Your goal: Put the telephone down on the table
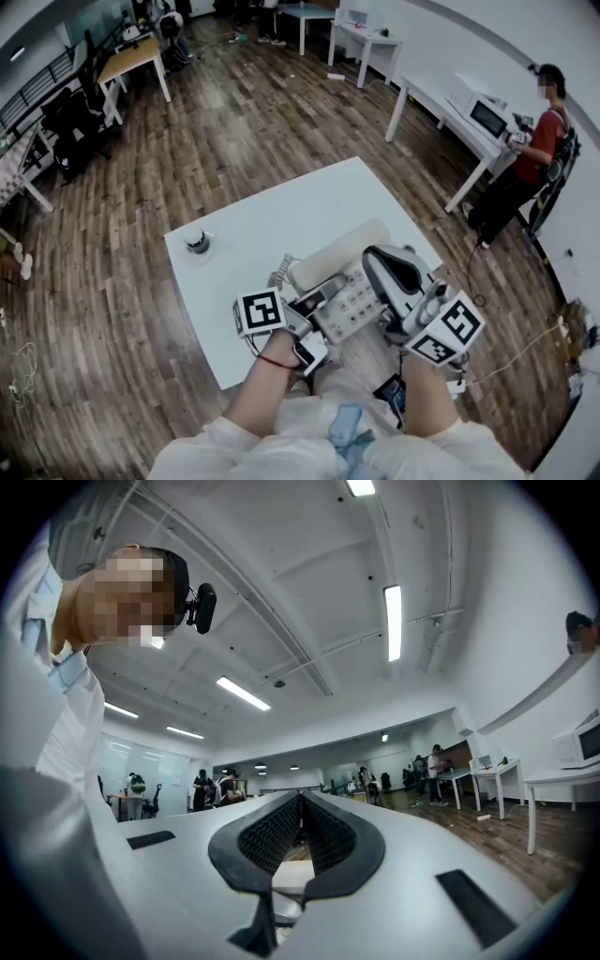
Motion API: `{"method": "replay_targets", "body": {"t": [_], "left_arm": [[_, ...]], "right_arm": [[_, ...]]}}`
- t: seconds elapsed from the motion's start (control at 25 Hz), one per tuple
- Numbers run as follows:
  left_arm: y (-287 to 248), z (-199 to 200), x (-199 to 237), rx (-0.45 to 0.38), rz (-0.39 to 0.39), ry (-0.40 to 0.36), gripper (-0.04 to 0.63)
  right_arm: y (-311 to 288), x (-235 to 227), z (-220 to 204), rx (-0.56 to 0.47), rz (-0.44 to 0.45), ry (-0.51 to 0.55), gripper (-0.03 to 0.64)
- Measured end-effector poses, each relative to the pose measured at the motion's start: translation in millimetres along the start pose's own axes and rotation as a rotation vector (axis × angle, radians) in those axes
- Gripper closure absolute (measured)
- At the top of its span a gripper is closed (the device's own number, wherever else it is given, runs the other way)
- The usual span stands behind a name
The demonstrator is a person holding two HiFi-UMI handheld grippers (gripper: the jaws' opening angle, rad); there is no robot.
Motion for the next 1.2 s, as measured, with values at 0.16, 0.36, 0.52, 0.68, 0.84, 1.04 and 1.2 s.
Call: {"method": "replay_targets", "body": {"t": [0.16, 0.36, 0.52, 0.68, 0.84, 1.04, 1.2], "left_arm": [[11.6, 24.9, 10.0, -0.075, 0.012, -0.023, 0.425], [16.7, 56.4, 21.2, -0.195, 0.040, -0.055, 0.425], [23.1, 81.6, 29.9, -0.307, 0.057, -0.091, 0.425], [37.8, 107.0, 38.9, -0.415, 0.073, -0.135, 0.425], [52.5, 121.4, 51.1, -0.539, 0.065, -0.163, 0.425], [63.8, 124.1, 73.0, -0.713, 0.052, -0.197, 0.425], [69.9, 119.0, 96.2, -0.832, 0.066, -0.233, 0.425]], "right_arm": [[-30.4, -7.2, -13.5, 0.017, 0.077, -0.020, 0.583], [-70.2, -25.1, -27.1, 0.056, 0.179, -0.047, 0.583], [-103.2, -39.0, -36.4, 0.094, 0.246, -0.058, 0.583], [-135.3, -49.5, -52.7, 0.129, 0.294, -0.083, 0.583], [-154.5, -58.6, -77.5, 0.185, 0.329, -0.106, 0.583], [-162.5, -71.7, -111.4, 0.278, 0.355, -0.139, 0.583], [-165.2, -77.2, -140.2, 0.343, 0.369, -0.140, 0.583]]}}
Point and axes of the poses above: the fingertips, and each gripper's own axes: y backward along the fingers, x to its left, z out of its top, the point moved 8 cm from there along y, backward along the fingers, and after that the axes turned 11 degrees about -z, right-handed, at the moved point
